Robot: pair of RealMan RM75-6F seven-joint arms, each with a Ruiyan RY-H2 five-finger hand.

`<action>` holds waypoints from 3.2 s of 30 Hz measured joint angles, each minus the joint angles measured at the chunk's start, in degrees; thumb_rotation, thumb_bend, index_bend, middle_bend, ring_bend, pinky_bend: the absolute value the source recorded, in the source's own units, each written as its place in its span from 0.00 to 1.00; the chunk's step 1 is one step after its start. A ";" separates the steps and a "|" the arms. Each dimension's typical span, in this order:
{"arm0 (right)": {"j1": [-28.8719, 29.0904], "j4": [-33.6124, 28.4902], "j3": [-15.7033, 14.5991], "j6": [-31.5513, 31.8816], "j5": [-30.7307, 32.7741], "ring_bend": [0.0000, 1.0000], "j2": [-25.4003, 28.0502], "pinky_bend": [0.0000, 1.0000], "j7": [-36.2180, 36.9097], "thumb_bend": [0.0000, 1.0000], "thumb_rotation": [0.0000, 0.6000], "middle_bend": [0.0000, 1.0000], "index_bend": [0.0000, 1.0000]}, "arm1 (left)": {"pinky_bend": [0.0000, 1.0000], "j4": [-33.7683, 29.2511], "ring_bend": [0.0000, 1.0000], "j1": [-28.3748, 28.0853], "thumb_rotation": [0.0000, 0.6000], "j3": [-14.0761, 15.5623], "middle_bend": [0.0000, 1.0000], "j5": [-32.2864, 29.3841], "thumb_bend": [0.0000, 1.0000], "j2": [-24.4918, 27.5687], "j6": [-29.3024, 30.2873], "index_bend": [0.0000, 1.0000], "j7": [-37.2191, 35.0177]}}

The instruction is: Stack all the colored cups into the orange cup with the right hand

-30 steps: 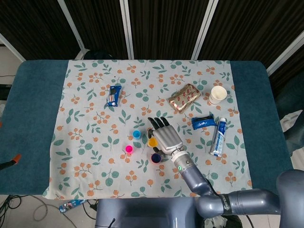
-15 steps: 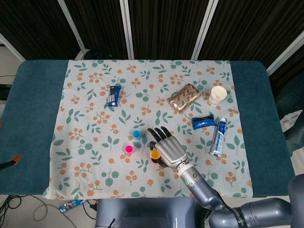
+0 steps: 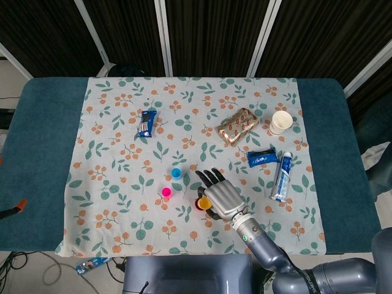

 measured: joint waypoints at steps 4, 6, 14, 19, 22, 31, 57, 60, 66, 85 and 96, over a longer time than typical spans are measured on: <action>-0.14 0.77 -0.47 -0.46 -0.25 0.01 -0.49 0.05 0.06 0.40 1.00 0.00 0.46 | 0.00 0.01 0.00 -0.04 1.00 0.02 0.00 0.02 0.12 -0.05 -0.03 0.05 0.09; -0.13 1.28 -0.55 -0.70 -0.25 0.01 -0.89 0.05 0.06 0.40 1.00 0.00 0.46 | 0.00 -0.03 0.00 -0.04 1.00 0.03 0.00 0.04 0.12 -0.05 -0.03 0.05 0.12; 0.17 2.74 0.29 -0.99 -0.19 0.01 -2.68 0.05 0.15 0.41 1.00 0.00 0.46 | 0.00 -0.01 0.00 0.01 1.00 -0.03 0.00 0.01 0.12 0.00 0.11 0.05 0.04; 0.44 3.45 0.75 -1.25 0.52 0.01 -3.31 0.05 -0.04 0.40 1.00 0.00 0.46 | 0.00 0.03 0.00 -0.03 1.00 -0.06 0.00 -0.07 0.12 0.02 0.01 0.05 -0.03; 0.54 4.11 0.71 -1.60 1.30 0.01 -3.70 0.05 -0.22 0.40 1.00 0.00 0.46 | 0.00 0.04 0.00 0.00 1.00 -0.10 0.00 -0.08 0.12 0.06 0.09 0.05 -0.07; 0.90 5.28 0.90 -2.66 4.58 0.01 -4.24 0.05 -0.64 0.40 1.00 0.00 0.15 | 0.00 -0.02 0.00 0.01 1.00 -0.11 0.00 -0.08 0.12 0.06 0.14 0.05 -0.05; 11.26 21.25 12.01 -2.79 19.75 0.01 -16.38 0.07 -5.83 0.40 1.00 0.00 0.27 | 0.00 0.33 0.00 -0.32 1.00 0.02 0.00 -0.15 0.12 0.23 -0.96 0.05 -0.73; 12.18 24.06 12.68 -2.80 21.08 0.01 -18.20 0.07 -6.19 0.40 1.00 0.00 0.28 | 0.00 0.36 0.00 -0.44 1.00 0.08 0.00 -0.13 0.12 0.16 -1.12 0.05 -0.57; 13.09 26.70 13.24 -3.54 22.06 0.01 -19.95 0.07 -6.12 0.40 1.00 0.00 0.30 | 0.00 0.30 0.00 -0.45 1.00 0.09 0.00 -0.24 0.12 0.05 -1.02 0.05 -0.22; 15.03 33.56 15.54 -3.38 22.08 0.02 -24.98 0.09 -5.11 0.40 1.00 0.00 0.33 | 0.00 0.43 0.00 -0.50 1.00 -0.15 0.00 -0.72 0.12 0.14 -1.12 0.05 -0.38; 15.81 37.13 16.61 -4.48 22.62 0.04 -27.29 0.09 -4.67 0.40 1.00 0.00 0.41 | 0.00 0.49 0.00 -0.48 1.00 -0.24 0.00 -0.91 0.12 0.28 -1.15 0.05 -0.66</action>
